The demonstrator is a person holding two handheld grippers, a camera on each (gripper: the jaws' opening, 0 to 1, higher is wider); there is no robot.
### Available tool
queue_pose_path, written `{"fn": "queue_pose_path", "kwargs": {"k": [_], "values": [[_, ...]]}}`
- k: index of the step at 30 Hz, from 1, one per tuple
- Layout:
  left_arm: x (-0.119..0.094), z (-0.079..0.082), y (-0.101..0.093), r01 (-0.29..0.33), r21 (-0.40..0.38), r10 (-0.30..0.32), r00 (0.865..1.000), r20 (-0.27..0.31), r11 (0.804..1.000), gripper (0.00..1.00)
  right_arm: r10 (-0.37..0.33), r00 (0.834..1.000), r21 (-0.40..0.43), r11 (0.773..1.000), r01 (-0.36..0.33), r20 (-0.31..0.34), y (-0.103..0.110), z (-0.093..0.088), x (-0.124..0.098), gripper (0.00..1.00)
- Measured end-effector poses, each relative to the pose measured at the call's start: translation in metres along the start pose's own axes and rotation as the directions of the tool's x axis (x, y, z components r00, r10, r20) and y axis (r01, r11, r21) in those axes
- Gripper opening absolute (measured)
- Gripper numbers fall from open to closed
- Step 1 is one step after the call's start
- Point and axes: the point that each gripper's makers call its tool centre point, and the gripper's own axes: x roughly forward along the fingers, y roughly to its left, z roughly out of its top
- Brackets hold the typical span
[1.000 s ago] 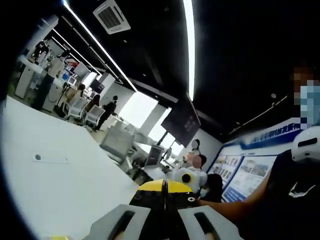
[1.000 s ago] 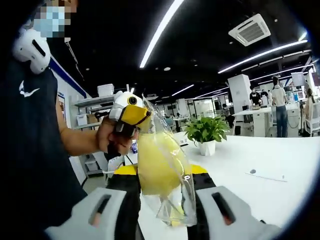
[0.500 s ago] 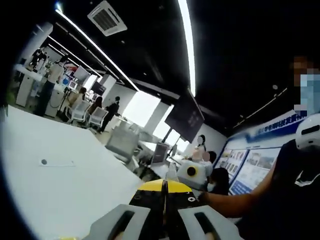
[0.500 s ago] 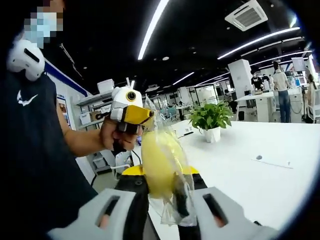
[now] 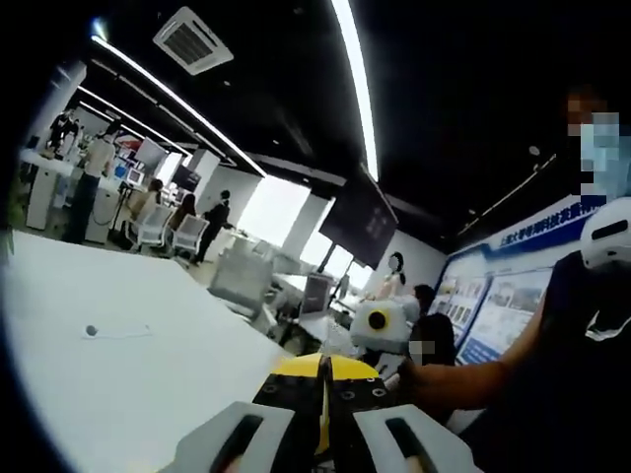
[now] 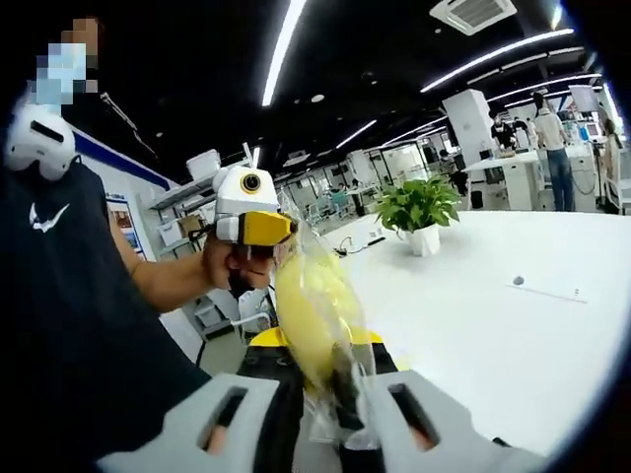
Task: Compare the silicone blocks by pressing each to a similar depth, holding the contact briefly, and releasing to observe deformation and rebound differences across the visible hardness samples.
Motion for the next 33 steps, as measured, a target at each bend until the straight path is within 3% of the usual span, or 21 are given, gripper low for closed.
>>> {"fn": "queue_pose_path", "kwargs": {"k": [5, 6, 8, 15, 19, 33], "values": [[0.0, -0.004, -0.001, 0.01, 0.01, -0.01, 1.0, -0.021, 1.0, 0.0, -0.01, 1.0, -0.012, 1.0, 0.01, -0.001, 0.0, -0.006, -0.001, 0.03], [0.0, -0.006, 0.0, 0.001, 0.033, 0.0, 0.999, -0.032, 0.999, 0.0, -0.001, 1.0, 0.021, 1.0, 0.001, -0.012, 0.002, -0.009, -0.001, 0.03], [0.0, -0.007, 0.0, 0.0, 0.058, 0.003, 0.999, -0.043, 0.998, 0.0, -0.019, 1.0, -0.026, 0.999, 0.019, -0.009, 0.001, -0.009, 0.0, 0.03], [-0.002, -0.011, 0.003, -0.01, 0.095, 0.016, 0.998, -0.066, 0.995, 0.0, -0.021, 1.0, -0.025, 0.999, 0.021, -0.018, -0.002, -0.013, 0.001, 0.03], [-0.003, -0.013, 0.005, -0.029, 0.157, 0.041, 0.996, -0.076, 0.987, 0.0, -0.018, 1.0, -0.011, 1.0, 0.018, -0.018, -0.002, -0.015, 0.004, 0.03], [-0.003, -0.013, 0.012, -0.057, 0.172, 0.075, 0.993, -0.096, 0.983, 0.0, -0.021, 1.0, 0.031, 0.999, 0.021, -0.002, -0.004, -0.016, 0.008, 0.04]]}}
